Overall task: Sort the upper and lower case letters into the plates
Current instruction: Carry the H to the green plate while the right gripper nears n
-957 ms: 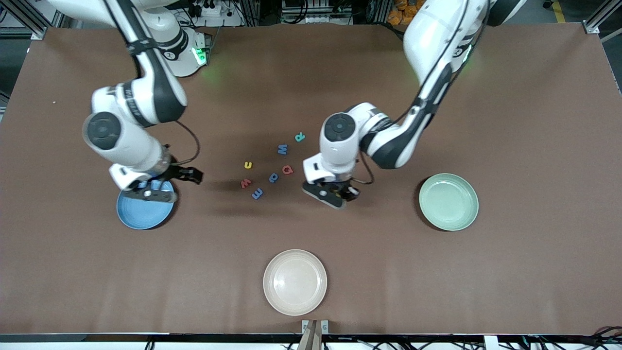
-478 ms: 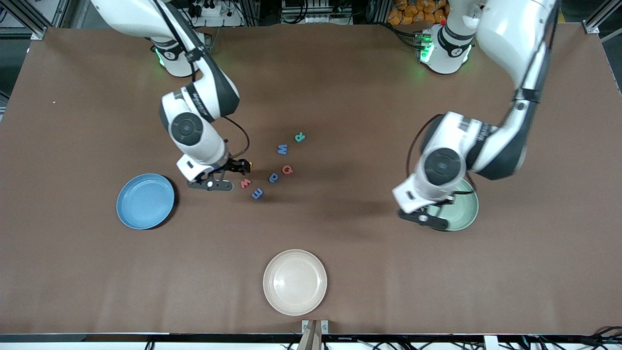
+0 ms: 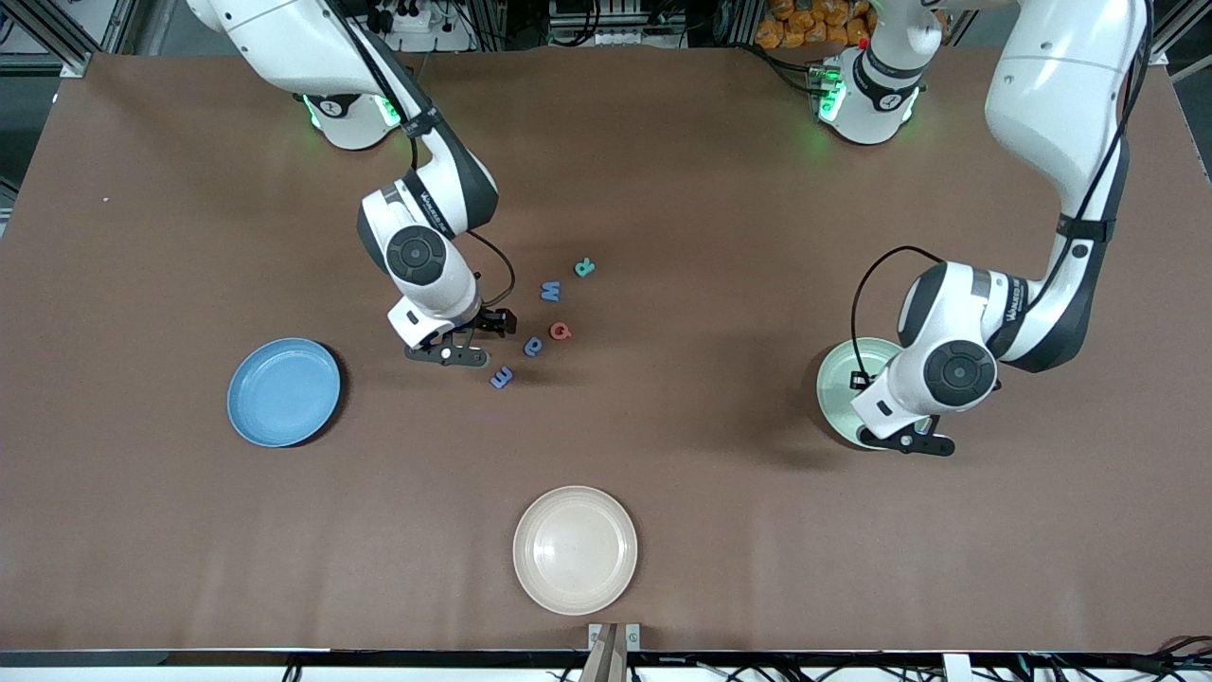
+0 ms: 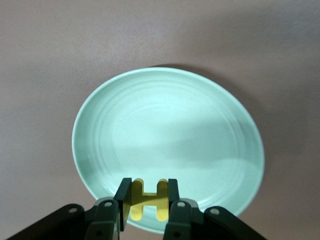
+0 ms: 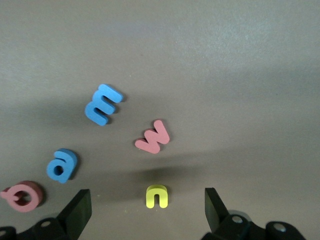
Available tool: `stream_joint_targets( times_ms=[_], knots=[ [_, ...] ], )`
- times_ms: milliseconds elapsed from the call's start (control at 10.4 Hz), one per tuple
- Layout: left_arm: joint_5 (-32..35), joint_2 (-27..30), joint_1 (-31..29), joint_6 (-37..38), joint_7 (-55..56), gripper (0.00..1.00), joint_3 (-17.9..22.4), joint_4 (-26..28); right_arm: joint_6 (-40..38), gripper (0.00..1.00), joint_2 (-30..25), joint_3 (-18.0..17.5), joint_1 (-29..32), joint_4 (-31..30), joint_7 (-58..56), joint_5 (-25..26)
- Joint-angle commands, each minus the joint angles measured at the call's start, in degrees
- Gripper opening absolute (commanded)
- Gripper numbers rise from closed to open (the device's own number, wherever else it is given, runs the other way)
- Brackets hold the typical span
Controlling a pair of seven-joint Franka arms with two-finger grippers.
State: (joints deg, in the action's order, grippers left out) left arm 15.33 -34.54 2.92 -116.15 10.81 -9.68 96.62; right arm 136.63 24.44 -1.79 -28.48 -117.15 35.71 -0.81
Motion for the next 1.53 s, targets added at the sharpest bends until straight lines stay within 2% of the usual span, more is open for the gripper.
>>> stream_joint_targets(
  times_ms=[0, 96, 287, 478, 670, 1053, 1435],
  knots=[
    [-1.4, -0.4, -0.5, -0.7, -0.3, 0.52, -0.5, -0.1, 4.9, 1.0, -1.1, 0.1, -0.3, -4.7, -1.0, -0.3],
    [-1.4, -0.2, -1.2, -0.7, -0.2, 1.0, -0.6, -0.2, 6.8, 1.0, -1.2, 0.1, -0.3, -6.1, -1.0, -0.3],
    [-1.5, 1.2, -1.0, -0.6, 0.0, 1.0, -0.6, -0.8, 7.9, 1.0, -1.2, 0.1, -1.2, -7.5, -0.4, -0.3],
    [-1.8, 5.3, -0.5, 1.8, 0.1, 1.0, -0.7, -1.0, 12.4, 1.0, -1.2, 0.0, -1.8, -9.9, 0.2, -0.4],
    [-2.5, 10.3, -0.6, 5.6, 0.3, 1.0, -2.9, -0.9, 13.3, 1.0, -1.2, 0.0, -1.9, -10.3, 0.3, -0.4],
    [-6.2, 15.4, -0.9, 12.2, 11.7, 1.0, -11.5, -0.6, 13.7, 1.0, -0.8, 0.0, -2.1, -10.4, 0.9, -0.4],
    [-6.5, 14.0, 0.4, 12.8, 30.2, 1.0, -22.3, 0.3, 13.8, 1.0, -0.3, 0.0, -2.2, -10.4, 3.3, -0.4]
  ],
)
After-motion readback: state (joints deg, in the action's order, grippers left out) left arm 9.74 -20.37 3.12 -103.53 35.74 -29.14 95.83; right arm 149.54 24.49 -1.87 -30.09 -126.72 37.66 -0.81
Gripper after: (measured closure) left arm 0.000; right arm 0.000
